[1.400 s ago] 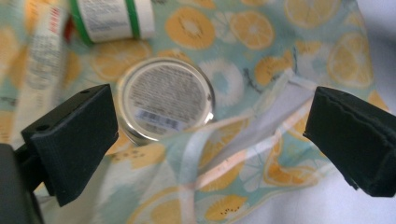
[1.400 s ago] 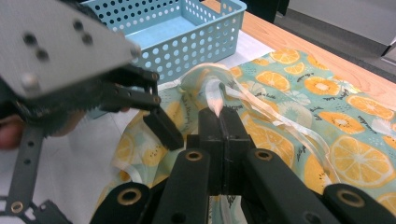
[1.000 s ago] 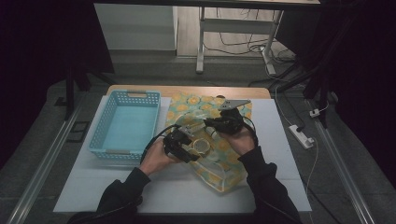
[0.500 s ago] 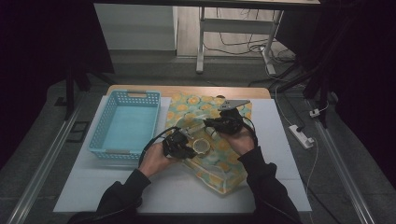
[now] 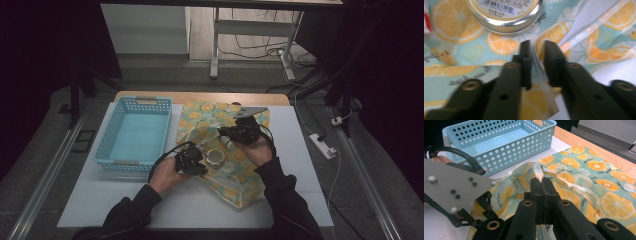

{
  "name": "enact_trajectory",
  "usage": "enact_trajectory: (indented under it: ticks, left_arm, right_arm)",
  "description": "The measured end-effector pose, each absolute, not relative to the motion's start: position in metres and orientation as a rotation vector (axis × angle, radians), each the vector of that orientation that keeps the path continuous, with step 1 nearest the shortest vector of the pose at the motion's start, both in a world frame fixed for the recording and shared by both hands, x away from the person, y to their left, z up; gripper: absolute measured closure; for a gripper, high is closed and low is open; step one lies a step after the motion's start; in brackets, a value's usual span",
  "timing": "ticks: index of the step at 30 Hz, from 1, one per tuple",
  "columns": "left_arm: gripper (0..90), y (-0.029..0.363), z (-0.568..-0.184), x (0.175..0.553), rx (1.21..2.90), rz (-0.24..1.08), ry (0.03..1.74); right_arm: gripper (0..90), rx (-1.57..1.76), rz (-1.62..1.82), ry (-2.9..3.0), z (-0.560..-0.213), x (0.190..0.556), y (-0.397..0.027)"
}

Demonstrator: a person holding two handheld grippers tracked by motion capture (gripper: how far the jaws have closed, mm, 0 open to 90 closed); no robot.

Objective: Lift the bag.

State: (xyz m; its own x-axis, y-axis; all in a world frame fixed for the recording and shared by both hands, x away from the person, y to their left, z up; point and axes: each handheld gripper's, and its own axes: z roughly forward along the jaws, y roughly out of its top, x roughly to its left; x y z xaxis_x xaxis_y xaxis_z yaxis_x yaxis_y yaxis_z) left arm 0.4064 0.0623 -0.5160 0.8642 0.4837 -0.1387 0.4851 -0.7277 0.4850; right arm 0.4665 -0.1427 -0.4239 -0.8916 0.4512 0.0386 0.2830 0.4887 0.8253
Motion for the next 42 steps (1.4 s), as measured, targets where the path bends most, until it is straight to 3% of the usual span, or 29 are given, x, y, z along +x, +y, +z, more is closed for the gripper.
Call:
enact_trajectory:
  ticks: [3, 11, 20, 42]
  left_arm:
    - [88.3, 0.062, -0.515, 0.406, 2.512, -0.004, 0.723]
    - [89.0, 0.065, -0.500, 0.404, 2.453, -0.027, 0.793]
    - [89.1, 0.065, -0.475, 0.398, 2.357, -0.003, 0.788]
    - [89.2, 0.093, -0.424, 0.412, 2.162, -0.082, 0.803]
  right_arm:
    - [90.0, 0.636, 1.362, 2.550, -0.424, 0.467, -0.142]
    - [90.0, 0.638, 1.363, 2.556, -0.425, 0.467, -0.142]
    - [90.0, 0.629, 1.385, 2.567, -0.419, 0.464, -0.141]
    - [90.0, 0.593, 1.400, 2.601, -0.392, 0.456, -0.140]
